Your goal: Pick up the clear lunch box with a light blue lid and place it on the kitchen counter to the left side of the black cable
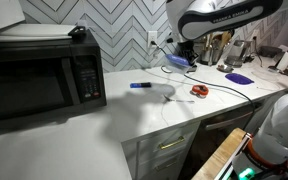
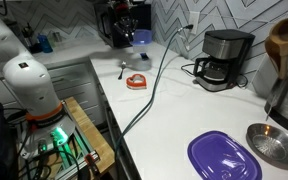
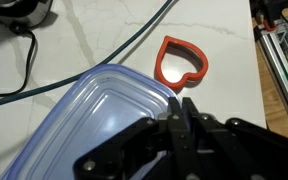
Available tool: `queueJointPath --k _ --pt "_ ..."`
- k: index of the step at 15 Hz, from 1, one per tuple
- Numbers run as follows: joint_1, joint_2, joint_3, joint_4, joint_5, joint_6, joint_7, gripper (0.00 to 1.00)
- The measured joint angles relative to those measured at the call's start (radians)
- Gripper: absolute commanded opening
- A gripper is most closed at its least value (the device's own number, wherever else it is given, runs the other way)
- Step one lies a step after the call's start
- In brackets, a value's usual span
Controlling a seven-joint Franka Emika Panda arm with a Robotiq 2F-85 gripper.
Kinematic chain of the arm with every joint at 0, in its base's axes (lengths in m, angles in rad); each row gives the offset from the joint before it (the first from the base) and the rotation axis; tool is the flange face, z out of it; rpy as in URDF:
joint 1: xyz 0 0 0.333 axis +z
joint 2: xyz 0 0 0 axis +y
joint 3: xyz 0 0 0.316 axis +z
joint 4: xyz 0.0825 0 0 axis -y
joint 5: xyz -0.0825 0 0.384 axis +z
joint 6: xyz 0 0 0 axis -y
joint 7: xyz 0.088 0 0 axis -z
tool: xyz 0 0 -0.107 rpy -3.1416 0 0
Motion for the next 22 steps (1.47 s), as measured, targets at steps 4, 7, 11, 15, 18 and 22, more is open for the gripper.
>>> queueJointPath --k 4,7,11,15,18,22 --pt "0.009 0.074 0.03 0.034 0.0 0.0 0.018 0.02" --pt "0.011 0.157 0.042 0.081 -0.018 0.0 0.068 0.02" --pt "0.003 0.263 0.038 0.142 -0.084 -0.016 0.164 0.02" --pt "-0.002 0.351 0.033 0.187 -0.114 -0.06 0.225 0.02" --pt "-0.002 0.407 0.033 0.213 -0.124 -0.096 0.251 0.02" --pt "-0.002 0.462 0.033 0.238 -0.134 -0.13 0.259 0.02"
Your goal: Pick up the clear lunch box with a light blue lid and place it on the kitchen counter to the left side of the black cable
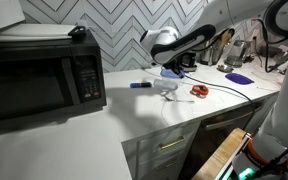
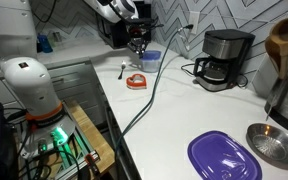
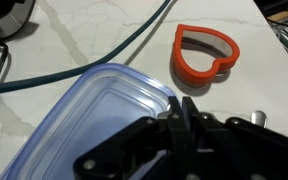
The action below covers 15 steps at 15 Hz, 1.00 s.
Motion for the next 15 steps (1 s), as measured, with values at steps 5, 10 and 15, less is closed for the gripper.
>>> queueJointPath --k 5,10,15 --pt "0.0 0.023 0.004 0.008 -0.002 0.0 -0.015 0.56" --pt "-0.005 -0.073 0.01 0.005 0.066 0.011 -0.122 0.93" --pt "-0.045 -0.294 -0.034 -0.034 0.276 0.018 -0.28 1.0"
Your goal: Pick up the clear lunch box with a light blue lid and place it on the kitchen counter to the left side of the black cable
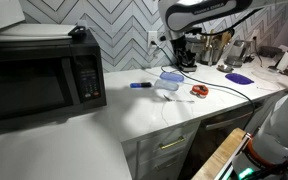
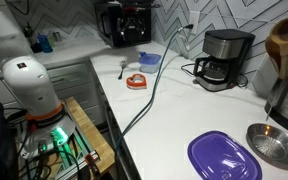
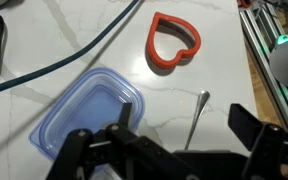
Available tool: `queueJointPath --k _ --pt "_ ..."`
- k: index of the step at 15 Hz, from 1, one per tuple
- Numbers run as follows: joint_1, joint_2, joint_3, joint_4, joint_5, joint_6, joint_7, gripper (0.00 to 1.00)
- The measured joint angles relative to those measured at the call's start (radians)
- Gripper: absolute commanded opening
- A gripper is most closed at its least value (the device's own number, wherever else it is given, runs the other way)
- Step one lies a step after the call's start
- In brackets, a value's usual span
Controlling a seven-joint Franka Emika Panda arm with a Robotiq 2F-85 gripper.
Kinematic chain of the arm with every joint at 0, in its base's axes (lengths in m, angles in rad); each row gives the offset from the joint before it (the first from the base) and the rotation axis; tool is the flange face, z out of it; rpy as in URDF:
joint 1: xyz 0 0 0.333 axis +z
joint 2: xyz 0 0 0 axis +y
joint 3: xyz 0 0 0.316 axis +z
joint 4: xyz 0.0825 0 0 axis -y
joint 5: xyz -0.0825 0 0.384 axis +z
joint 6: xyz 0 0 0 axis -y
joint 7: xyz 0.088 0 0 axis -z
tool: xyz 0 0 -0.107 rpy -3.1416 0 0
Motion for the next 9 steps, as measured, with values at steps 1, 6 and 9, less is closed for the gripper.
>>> queueJointPath --k 1,6,9 --pt "-0.009 -0.048 -0.022 -0.015 0.041 0.001 -0.023 1.0" --pt "-0.039 -0.234 -0.14 -0.103 0.182 0.016 -0.091 1.0" --pt "-0.038 -0.256 -0.142 -0.13 0.191 0.031 -0.092 1.0"
